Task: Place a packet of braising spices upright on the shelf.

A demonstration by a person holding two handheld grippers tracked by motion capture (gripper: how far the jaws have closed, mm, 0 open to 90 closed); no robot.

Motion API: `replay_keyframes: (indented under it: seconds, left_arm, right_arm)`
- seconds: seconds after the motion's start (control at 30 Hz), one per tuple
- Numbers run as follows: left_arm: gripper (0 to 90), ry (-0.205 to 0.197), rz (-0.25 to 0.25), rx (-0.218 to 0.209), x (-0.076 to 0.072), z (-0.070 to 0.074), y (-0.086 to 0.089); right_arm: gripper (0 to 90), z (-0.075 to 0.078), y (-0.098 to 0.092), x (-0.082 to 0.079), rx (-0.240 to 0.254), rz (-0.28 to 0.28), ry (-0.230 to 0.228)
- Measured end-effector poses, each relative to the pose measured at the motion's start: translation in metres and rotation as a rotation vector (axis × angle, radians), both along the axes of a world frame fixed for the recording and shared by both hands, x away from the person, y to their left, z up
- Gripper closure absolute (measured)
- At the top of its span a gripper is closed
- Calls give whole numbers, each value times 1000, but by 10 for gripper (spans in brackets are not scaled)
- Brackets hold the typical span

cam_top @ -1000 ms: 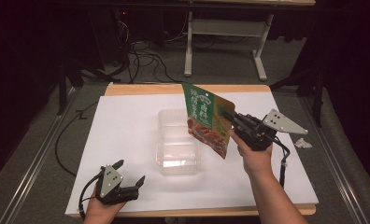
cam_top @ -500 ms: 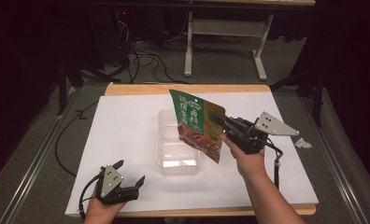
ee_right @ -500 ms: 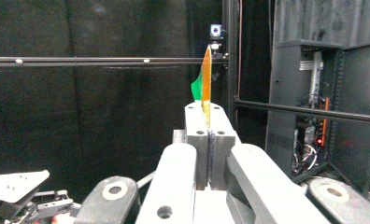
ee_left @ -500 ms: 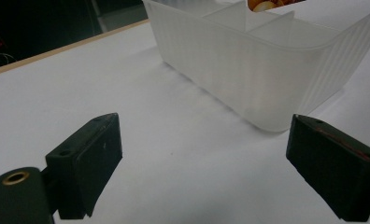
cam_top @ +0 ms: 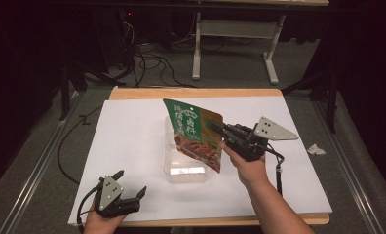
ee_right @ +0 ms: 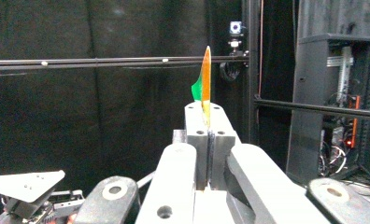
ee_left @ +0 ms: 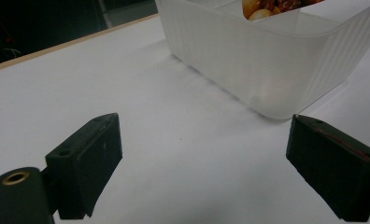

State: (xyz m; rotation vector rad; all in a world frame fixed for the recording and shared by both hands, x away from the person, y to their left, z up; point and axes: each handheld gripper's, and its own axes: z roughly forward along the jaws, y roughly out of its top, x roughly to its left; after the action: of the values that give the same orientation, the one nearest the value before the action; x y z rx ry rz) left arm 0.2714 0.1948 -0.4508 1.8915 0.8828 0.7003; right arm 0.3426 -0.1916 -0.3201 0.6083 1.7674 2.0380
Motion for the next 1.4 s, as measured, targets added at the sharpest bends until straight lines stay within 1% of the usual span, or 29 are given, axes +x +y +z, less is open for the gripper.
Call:
replay_keyframes:
  seconds: [0.2, 0.4, 0.7, 0.8, 0.93, 1.2, 1.4]
  left_arm:
    - [110, -4, 15, 3, -5, 1, 5]
    - [110, -5, 25, 2, -7, 1, 8]
    - [110, -5, 29, 6, -9, 1, 9]
    - [110, -5, 31, 6, -10, 1, 10]
    - [110, -7, 30, 5, -9, 1, 10]
    - [110, -6, 20, 9, -8, 1, 8]
    - [111, -7, 15, 8, -7, 1, 7]
  right_arm:
    - [900, -4, 10, 3, -6, 26, 8]
    - [900, -9, 17, 7, -12, 36, 24]
    - [900, -16, 26, 10, -14, 50, 24]
    - [900, -20, 31, 11, -22, 56, 25]
    - [900, -25, 34, 12, -23, 53, 35]
    - [900, -34, 32, 15, -31, 33, 51]
    - [900, -36, 31, 15, -30, 24, 52]
